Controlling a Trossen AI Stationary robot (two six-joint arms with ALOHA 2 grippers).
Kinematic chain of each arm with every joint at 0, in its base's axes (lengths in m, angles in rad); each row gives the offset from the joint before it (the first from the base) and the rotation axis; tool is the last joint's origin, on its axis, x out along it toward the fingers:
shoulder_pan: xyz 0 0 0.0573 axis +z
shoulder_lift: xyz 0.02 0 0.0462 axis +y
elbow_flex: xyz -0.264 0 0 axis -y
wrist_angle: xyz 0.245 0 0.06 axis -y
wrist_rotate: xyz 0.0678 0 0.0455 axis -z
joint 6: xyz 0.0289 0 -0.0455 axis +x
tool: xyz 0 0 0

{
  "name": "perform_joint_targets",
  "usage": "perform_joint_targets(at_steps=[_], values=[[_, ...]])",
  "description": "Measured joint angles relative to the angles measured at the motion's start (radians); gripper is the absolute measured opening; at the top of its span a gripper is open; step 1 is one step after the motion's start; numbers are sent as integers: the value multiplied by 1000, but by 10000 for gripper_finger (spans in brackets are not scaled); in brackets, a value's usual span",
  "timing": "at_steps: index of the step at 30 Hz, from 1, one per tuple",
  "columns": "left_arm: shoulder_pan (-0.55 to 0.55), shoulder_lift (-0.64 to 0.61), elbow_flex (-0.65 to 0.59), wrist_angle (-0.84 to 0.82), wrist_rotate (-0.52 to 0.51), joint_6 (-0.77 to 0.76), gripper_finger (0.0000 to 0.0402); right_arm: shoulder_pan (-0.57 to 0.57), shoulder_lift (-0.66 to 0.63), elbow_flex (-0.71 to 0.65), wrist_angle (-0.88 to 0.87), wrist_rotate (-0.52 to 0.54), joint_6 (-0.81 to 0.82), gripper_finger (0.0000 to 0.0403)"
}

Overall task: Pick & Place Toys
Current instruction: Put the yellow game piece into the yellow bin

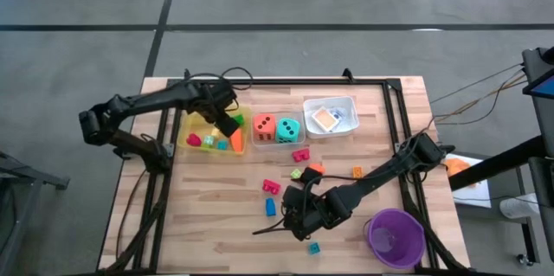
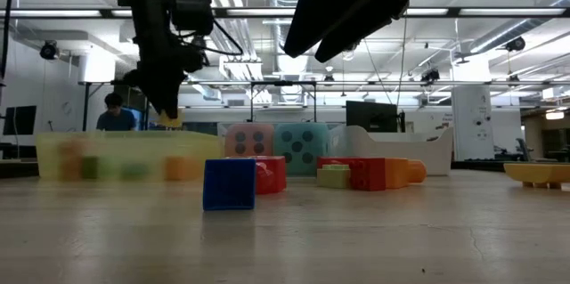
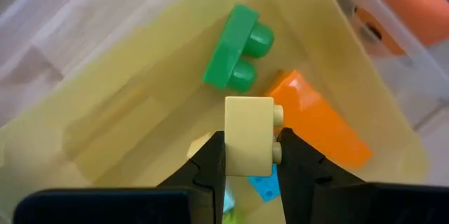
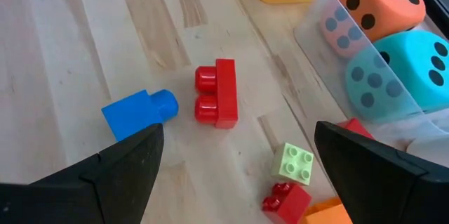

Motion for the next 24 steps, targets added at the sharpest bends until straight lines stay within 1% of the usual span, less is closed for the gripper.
perform_joint_targets(at_steps=[2, 6, 11, 15, 19, 22, 24], values=[[9, 26, -3, 6, 21, 0, 80, 0, 0, 0, -1, 0, -1, 367], [9, 96, -4, 3, 27, -1, 80, -1, 0, -2, -6, 0, -4, 367], [7, 154, -6, 28, -11, -4, 80, -2, 0, -4, -5, 0, -4, 367], [5, 143, -67, 95, -65, -26, 80, -2, 0, -5, -5, -2, -4, 367], [6, 96, -168, 223, -64, -79, 80, -2, 0, -6, -5, -14, -4, 367], [6, 78, -224, 269, -61, -117, 80, -2, 0, -6, -5, -26, -4, 367], [7, 73, -239, 291, -71, -128, 80, -2, 0, -6, -4, -26, -4, 367]])
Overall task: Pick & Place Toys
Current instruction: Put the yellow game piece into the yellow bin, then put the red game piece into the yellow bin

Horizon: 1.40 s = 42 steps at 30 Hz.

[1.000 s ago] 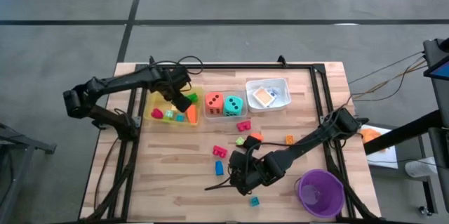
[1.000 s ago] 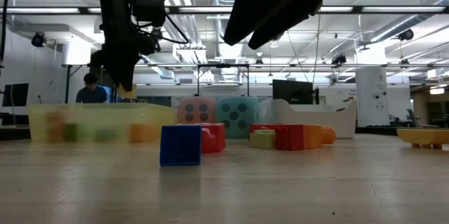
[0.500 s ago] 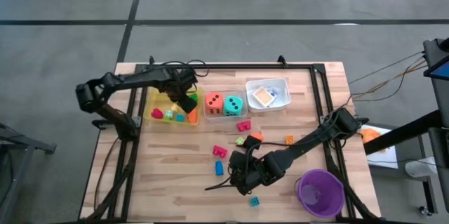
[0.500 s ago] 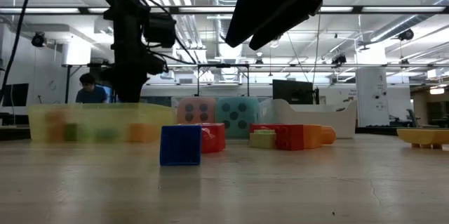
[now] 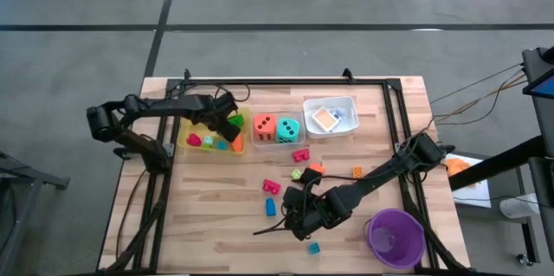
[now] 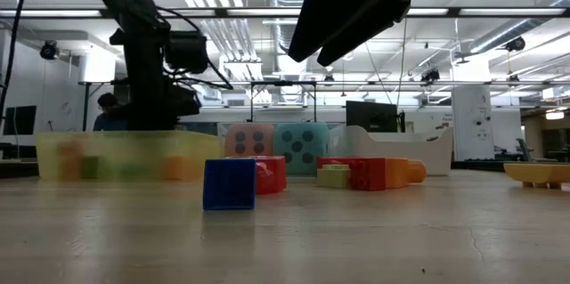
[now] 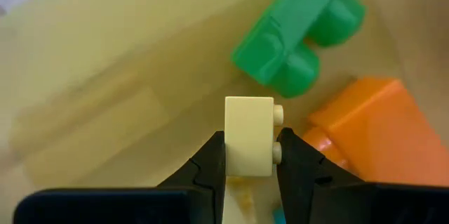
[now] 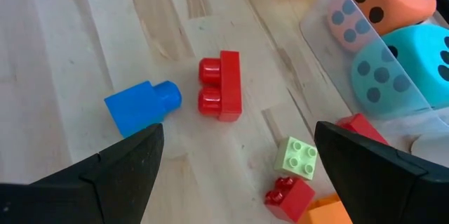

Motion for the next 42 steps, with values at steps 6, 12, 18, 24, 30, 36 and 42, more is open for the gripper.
perform_joint_targets(at_steps=[6, 12, 18, 24, 30, 36, 42], values=[[0, 1, -26, 53, -17, -24, 80, 0, 0, 0, 2, 0, 0, 367], [0, 1, -27, 57, -21, -29, 80, 0, 0, 0, 2, 0, 0, 367], [0, 1, -27, 53, -21, -43, 106, 0, 0, 0, 2, 0, 0, 367], [1, 1, -27, 50, -3, -43, 205, 0, 0, 0, 2, 0, 0, 367], [1, 1, -27, 50, 11, -44, 272, 0, 0, 0, 1, 0, 0, 367], [2, 1, -25, 50, 14, -43, 307, -1, 0, 0, 1, 0, 0, 367], [2, 2, 2, 27, 14, -35, 313, 0, 0, 0, 1, 0, 0, 367]])
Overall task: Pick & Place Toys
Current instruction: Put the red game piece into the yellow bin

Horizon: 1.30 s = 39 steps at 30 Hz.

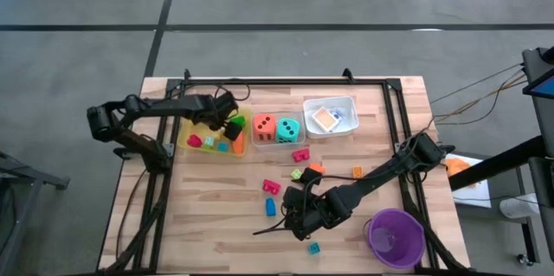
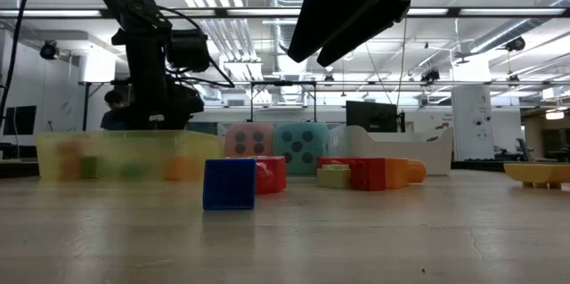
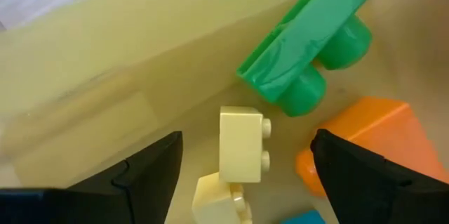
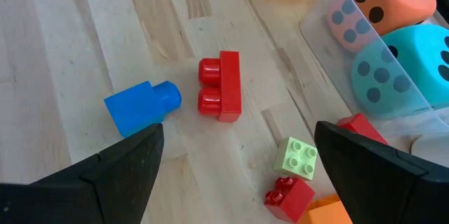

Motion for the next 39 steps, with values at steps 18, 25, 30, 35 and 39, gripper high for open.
perform_joint_targets(at_steps=[18, 25, 30, 35, 39], values=[[-235, -228, 78, -203, -1, 53, 312, -1, 0, 0, -8, 37, -41, 367], [-602, -277, 78, -20, -21, 89, 312, -2, -1, 0, -145, 53, 36, 367], [-766, -236, 77, 89, -68, 108, 312, -2, -4, -4, -318, 61, 177, 367], [-808, -165, 77, 198, -83, 149, 312, -2, -17, -53, -318, 58, 194, 366], [-805, -82, 83, 225, -84, 183, 311, -2, -48, -129, -292, 29, 223, 366]])
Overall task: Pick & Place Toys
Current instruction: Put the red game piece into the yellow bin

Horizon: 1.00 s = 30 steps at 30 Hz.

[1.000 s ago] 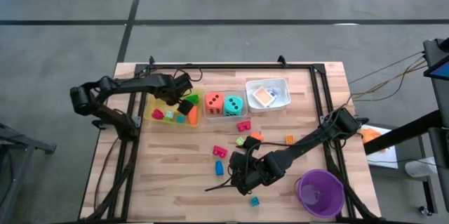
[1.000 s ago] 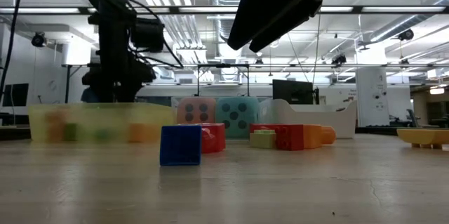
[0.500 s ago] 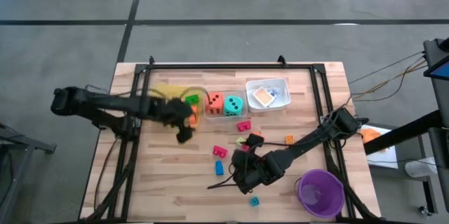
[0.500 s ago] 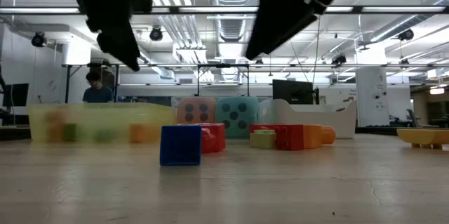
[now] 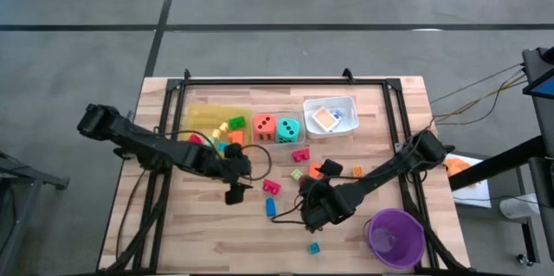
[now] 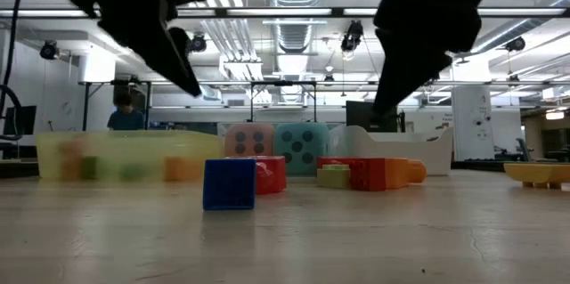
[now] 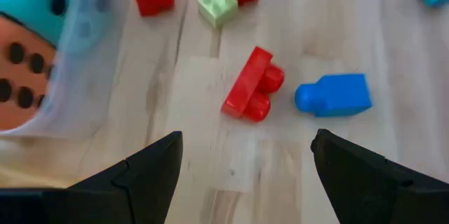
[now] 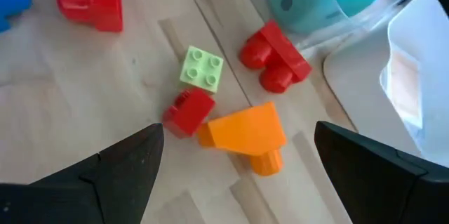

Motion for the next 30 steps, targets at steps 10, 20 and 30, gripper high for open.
perform_joint_targets(at_steps=[10, 20, 30], values=[[10, 187, 76, 58, 38, 192, 311, 0, -202, -273, 395, -51, -107, 366], [75, 359, 205, 56, 164, 293, 312, -2, -387, -478, 700, -56, -185, 366], [135, 397, 206, 55, 251, 312, 312, 0, -405, -500, 746, -59, -221, 366]])
